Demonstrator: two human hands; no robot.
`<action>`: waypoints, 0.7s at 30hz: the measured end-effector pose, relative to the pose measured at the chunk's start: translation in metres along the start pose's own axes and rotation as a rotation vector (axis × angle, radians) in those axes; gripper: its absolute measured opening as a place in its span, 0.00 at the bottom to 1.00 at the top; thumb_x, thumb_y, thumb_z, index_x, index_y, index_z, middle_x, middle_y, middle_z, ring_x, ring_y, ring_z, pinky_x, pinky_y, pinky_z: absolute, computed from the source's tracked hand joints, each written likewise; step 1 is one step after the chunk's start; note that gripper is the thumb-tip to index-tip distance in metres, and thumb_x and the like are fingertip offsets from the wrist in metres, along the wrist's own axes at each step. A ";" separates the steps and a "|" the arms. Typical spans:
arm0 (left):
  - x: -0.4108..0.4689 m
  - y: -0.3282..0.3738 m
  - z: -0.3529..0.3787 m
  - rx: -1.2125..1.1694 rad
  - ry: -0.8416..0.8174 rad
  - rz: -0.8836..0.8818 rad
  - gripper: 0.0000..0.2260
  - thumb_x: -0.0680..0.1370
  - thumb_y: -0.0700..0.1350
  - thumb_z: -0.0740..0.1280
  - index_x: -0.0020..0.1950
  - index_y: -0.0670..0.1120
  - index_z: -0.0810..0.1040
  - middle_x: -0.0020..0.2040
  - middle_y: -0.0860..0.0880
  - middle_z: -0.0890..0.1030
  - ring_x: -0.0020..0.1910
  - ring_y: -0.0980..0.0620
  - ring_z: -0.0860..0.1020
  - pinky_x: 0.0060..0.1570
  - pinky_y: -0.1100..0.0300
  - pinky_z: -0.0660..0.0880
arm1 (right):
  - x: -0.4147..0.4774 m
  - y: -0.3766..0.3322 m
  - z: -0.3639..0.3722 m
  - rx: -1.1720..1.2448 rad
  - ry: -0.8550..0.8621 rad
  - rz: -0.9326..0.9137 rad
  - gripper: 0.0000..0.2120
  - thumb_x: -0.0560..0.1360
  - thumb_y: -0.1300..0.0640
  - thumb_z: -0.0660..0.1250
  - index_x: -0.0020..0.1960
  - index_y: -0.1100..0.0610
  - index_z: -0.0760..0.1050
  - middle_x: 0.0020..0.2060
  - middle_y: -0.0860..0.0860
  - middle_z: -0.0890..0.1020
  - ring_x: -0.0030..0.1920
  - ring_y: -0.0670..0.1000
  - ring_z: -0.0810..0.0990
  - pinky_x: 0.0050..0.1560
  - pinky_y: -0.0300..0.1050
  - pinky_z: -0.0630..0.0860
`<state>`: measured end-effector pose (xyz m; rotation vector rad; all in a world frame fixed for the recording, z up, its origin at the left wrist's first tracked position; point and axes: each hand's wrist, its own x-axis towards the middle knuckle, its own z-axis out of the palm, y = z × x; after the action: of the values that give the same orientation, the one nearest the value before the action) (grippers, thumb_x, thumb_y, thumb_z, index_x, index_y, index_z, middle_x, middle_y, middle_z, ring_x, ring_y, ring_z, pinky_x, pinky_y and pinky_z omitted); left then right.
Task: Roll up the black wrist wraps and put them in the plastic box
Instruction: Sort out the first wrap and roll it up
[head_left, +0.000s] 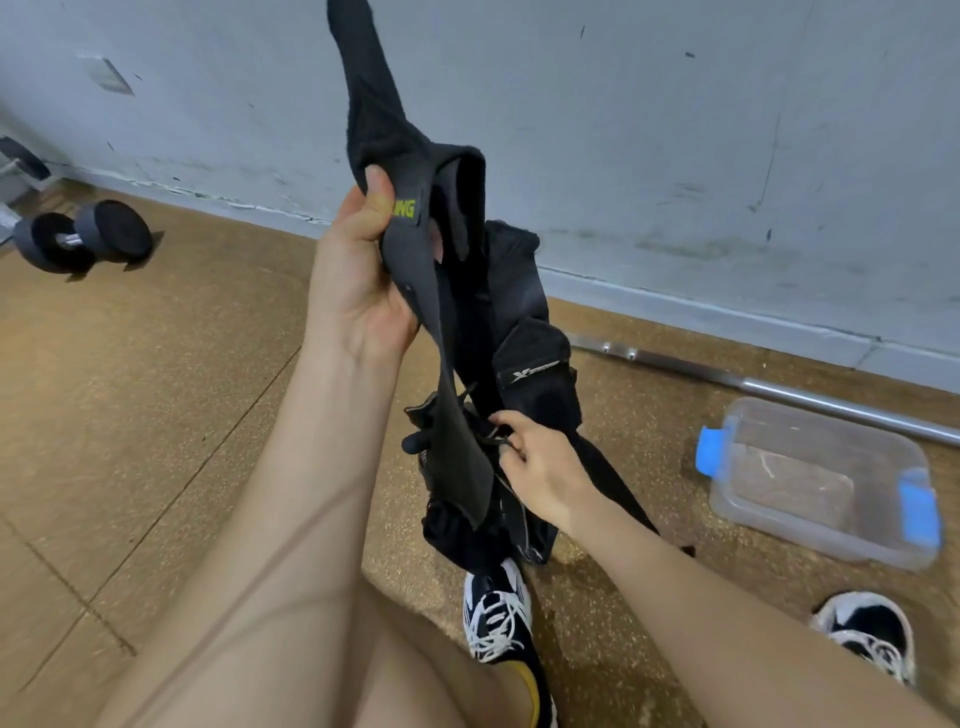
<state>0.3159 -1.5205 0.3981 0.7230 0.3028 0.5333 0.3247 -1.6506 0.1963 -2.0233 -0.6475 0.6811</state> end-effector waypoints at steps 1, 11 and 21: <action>0.001 0.002 -0.001 0.062 0.038 0.047 0.10 0.84 0.37 0.58 0.45 0.41 0.74 0.34 0.46 0.82 0.30 0.51 0.81 0.32 0.59 0.79 | -0.003 -0.003 0.001 0.040 0.095 -0.004 0.18 0.81 0.61 0.59 0.70 0.52 0.71 0.32 0.42 0.73 0.32 0.42 0.74 0.35 0.35 0.67; 0.003 0.030 -0.025 0.571 0.119 0.083 0.11 0.81 0.40 0.61 0.38 0.47 0.70 0.29 0.52 0.74 0.24 0.55 0.68 0.26 0.63 0.65 | -0.002 -0.079 -0.109 0.600 0.538 -0.052 0.10 0.80 0.61 0.60 0.51 0.49 0.77 0.43 0.49 0.81 0.41 0.46 0.77 0.42 0.40 0.71; -0.002 -0.001 0.006 -0.094 -0.101 -0.117 0.11 0.84 0.46 0.58 0.42 0.46 0.69 0.27 0.52 0.65 0.22 0.57 0.64 0.25 0.66 0.67 | -0.032 -0.104 -0.112 -0.260 -0.364 -0.174 0.44 0.64 0.40 0.79 0.74 0.36 0.59 0.66 0.48 0.67 0.65 0.51 0.71 0.65 0.50 0.72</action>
<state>0.3168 -1.5255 0.4020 0.6347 0.2224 0.3964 0.3587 -1.6868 0.3443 -2.0613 -1.1627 0.9074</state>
